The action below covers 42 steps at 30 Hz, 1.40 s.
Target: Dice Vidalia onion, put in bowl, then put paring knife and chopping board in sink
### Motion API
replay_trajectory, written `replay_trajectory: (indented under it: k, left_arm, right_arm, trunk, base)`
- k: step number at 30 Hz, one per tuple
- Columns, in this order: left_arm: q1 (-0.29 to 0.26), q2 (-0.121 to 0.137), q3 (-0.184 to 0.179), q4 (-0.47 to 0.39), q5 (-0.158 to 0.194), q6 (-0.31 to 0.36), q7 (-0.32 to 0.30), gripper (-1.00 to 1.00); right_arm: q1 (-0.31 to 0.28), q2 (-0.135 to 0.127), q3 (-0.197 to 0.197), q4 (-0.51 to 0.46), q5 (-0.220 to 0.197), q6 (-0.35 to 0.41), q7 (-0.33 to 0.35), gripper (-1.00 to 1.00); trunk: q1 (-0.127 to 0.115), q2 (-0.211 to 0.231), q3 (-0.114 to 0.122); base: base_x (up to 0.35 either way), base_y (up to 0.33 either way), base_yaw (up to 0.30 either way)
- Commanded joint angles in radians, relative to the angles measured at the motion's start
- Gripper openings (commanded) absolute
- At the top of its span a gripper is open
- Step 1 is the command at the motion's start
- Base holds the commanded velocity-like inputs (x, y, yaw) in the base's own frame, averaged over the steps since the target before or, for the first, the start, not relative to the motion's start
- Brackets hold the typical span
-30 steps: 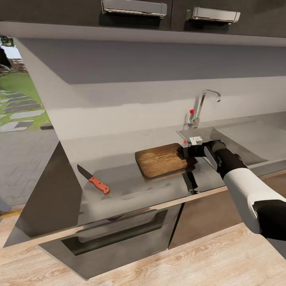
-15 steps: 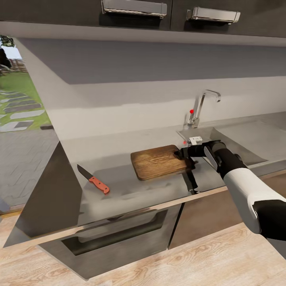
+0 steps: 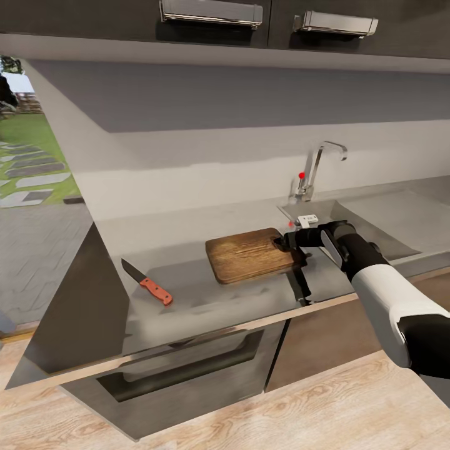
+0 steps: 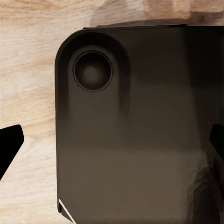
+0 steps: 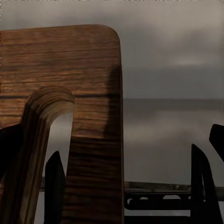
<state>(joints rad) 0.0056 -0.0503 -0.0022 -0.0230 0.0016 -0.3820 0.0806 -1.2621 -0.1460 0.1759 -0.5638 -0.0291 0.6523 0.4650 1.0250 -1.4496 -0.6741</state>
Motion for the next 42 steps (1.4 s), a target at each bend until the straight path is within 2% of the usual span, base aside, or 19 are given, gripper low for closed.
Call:
replay_trajectory:
  k: [1, 14, 18, 21, 23, 25, 28, 31, 42]
  left_arm:
    - [0.001, 0.000, -0.001, -0.002, 0.000, -0.001, 0.004, 1.00]
    - [0.001, 0.000, -0.001, -0.002, 0.000, -0.001, 0.004, 1.00]
    - [0.001, 0.000, -0.001, -0.002, 0.000, -0.001, 0.004, 1.00]
    - [0.001, 0.000, -0.001, -0.002, 0.000, -0.001, 0.004, 1.00]
    - [0.001, 0.000, -0.001, -0.002, 0.000, -0.001, 0.004, 1.00]
    - [0.001, 0.000, -0.001, -0.002, 0.000, -0.001, 0.004, 1.00]
    - [0.001, 0.000, -0.001, -0.002, 0.000, -0.001, 0.004, 1.00]
    - [0.001, 0.000, -0.001, -0.001, 0.000, -0.001, 0.004, 1.00]
    - [0.001, 0.000, -0.001, -0.002, 0.000, -0.001, 0.004, 1.00]
  right_arm:
    - [0.000, -0.001, 0.005, -0.002, -0.003, 0.004, 0.001, 1.00]
    - [0.000, -0.006, 0.003, -0.021, -0.003, 0.004, 0.004, 1.00]
    - [0.000, -0.008, 0.003, -0.072, -0.003, 0.007, 0.009, 1.00]
    - [0.000, -0.014, 0.003, -0.133, -0.004, 0.015, 0.031, 1.00]
    - [0.000, -0.022, 0.003, -0.156, -0.004, 0.021, 0.070, 1.00]
    - [0.000, -0.027, 0.003, -0.170, -0.001, 0.028, 0.118, 1.00]
    - [0.000, -0.039, 0.003, -0.178, 0.000, 0.032, 0.149, 1.00]
    - [0.000, -0.049, 0.004, -0.181, 0.000, 0.033, 0.161, 1.00]
    - [0.000, -0.050, 0.005, -0.182, 0.000, 0.033, 0.164, 1.00]
  trunk:
    - [0.000, 0.000, -0.001]
    - [0.000, 0.000, -0.001]
    - [0.000, 0.000, -0.001]
    - [0.000, 0.000, -0.001]
    - [0.000, 0.000, -0.001]
    - [0.000, 0.000, -0.001]
    - [0.000, 0.000, -0.001]
    - [0.000, 0.000, -0.001]
    - [0.000, 0.000, -0.001]
  base:
    - [0.000, 0.000, 0.000]
    - [0.000, 0.000, 0.000]
    - [0.000, 0.000, 0.000]
    - [0.000, 0.000, 0.000]
    - [0.000, 0.000, 0.000]
    - [0.000, 0.000, 0.000]
    - [-0.002, 0.000, 0.000]
    - [-0.128, -0.002, 0.000]
    - [-0.296, -0.075, 0.000]
